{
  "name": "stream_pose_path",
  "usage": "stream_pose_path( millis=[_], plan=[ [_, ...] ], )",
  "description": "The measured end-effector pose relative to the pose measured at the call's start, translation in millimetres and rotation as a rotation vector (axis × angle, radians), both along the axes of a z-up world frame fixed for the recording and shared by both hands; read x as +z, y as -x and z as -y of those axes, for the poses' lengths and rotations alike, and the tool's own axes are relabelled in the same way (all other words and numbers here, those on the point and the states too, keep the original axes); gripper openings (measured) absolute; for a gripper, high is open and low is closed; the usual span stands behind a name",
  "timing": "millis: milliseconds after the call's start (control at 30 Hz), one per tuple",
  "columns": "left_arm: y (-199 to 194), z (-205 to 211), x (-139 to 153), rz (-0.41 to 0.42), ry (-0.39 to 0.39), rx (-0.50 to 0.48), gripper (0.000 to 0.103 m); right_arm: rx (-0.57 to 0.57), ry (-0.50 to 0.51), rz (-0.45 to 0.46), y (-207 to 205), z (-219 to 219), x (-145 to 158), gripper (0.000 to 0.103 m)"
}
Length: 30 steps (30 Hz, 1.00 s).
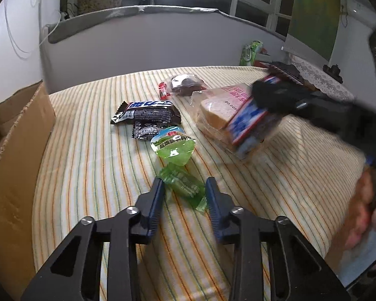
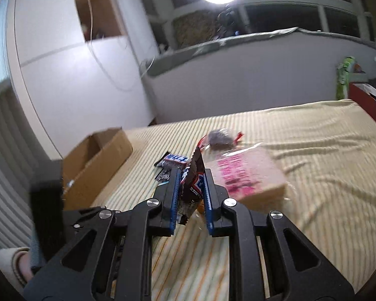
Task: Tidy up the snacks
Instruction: 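Return both grippers to the pile and grasp a chocolate bar with the right gripper, then close the left gripper on the small green pack beside the candy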
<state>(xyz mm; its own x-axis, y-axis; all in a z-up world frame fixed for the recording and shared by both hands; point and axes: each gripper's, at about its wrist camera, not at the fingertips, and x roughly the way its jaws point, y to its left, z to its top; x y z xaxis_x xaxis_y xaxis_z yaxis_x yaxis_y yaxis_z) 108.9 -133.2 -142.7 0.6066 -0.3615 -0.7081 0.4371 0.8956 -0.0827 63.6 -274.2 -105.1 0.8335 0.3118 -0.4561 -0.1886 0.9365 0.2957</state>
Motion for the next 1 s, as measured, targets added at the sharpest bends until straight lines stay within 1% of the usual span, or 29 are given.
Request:
stream_pose_path(
  millis=[133, 200, 400, 500, 600, 1000],
  plan=[
    [0.5, -0.7, -0.4, 0.005, 0.008, -0.005, 0.022, -0.040, -0.024, 0.016, 18.0, 16.2, 4.6, 0.018],
    [0.7, -2.4, -0.2, 0.006, 0.015, -0.005, 0.016, -0.053, -0.027, 0.020, 24.1, 21.1, 4.5, 0.018],
    [2.9, -3.0, 1.0, 0.012, 0.025, -0.004, 0.010, -0.068, -0.037, 0.016, 31.2, 27.6, -0.6, 0.018],
    [4.6, -5.7, 2.5, 0.016, 0.047, 0.000, 0.005, -0.067, -0.040, 0.015, 35.5, 29.3, -2.6, 0.018],
    [8.2, -6.3, 4.6, 0.025, 0.055, 0.003, 0.004, -0.070, -0.035, 0.018, 39.8, 29.0, -3.5, 0.018],
    [23.2, -23.8, 23.3, 0.062, 0.112, 0.026, 0.003, -0.069, -0.024, 0.017, 44.8, 25.3, -1.4, 0.018]
  ],
)
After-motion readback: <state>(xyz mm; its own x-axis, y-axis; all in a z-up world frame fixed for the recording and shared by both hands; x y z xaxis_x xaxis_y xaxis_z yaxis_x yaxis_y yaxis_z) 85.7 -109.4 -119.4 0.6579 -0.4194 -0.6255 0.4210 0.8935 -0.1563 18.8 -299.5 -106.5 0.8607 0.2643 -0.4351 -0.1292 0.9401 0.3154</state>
